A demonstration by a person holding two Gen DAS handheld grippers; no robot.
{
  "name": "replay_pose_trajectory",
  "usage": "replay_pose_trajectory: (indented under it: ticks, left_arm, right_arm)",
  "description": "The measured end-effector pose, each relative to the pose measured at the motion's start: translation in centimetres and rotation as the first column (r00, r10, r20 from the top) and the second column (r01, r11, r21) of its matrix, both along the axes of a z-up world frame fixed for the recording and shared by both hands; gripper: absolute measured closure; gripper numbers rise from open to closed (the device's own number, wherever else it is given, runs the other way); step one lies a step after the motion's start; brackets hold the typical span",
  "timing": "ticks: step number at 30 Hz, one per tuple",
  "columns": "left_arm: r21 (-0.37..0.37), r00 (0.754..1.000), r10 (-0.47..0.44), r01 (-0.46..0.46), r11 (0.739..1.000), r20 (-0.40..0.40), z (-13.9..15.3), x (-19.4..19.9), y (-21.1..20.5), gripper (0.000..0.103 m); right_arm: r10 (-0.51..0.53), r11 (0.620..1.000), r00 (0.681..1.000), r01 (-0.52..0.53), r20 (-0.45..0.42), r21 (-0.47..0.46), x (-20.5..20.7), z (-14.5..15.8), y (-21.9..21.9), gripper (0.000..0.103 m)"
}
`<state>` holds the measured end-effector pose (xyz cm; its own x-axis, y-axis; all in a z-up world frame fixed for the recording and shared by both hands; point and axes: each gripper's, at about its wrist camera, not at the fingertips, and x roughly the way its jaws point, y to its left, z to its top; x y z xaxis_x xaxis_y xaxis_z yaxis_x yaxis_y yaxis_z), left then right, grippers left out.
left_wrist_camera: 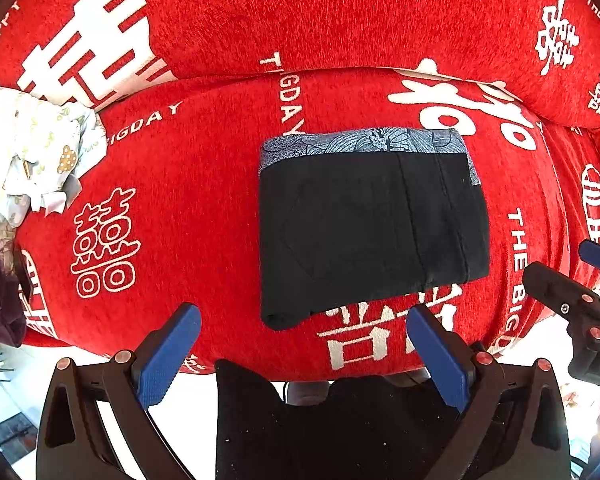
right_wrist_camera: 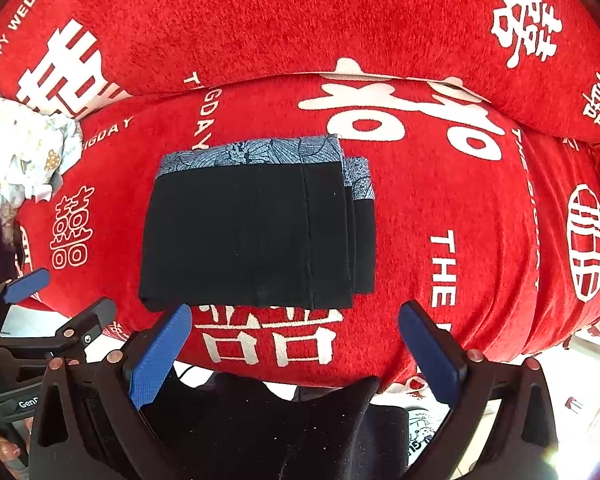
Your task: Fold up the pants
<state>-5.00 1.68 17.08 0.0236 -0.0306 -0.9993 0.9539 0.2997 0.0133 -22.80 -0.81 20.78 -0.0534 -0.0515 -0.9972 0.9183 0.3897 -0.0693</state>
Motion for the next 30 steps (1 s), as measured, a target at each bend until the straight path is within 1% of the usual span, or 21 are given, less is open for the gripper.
replay_pose_trajectory:
  ticks: [7,18,30]
  left_arm:
    - [-0.019,1.0,-0.01,0.011,1.0,0.028,0.64,-0.04,-0.08,0.0]
    - [-0.016,0.999,-0.009,0.01,1.0,0.044,0.62,-0.13,-0.12,0.0]
    - [-0.032,0.998,-0.016,0.018,0.999,0.061,0.94,-0.42,-0.23,0.0]
  right_arm:
    - [0.027,1.0,0.999,-0.027,-0.019,-0.016,0.4,0.14,0.03,0.0]
    - [0.039,0.999,0.999,-0.039,-0.037,-0.018,0.67,-0.05,0.11,0.0]
    - [0.05,0.998,0.998,-0.051,-0.044,-0.022,0.72,0.0,0.05,0.0]
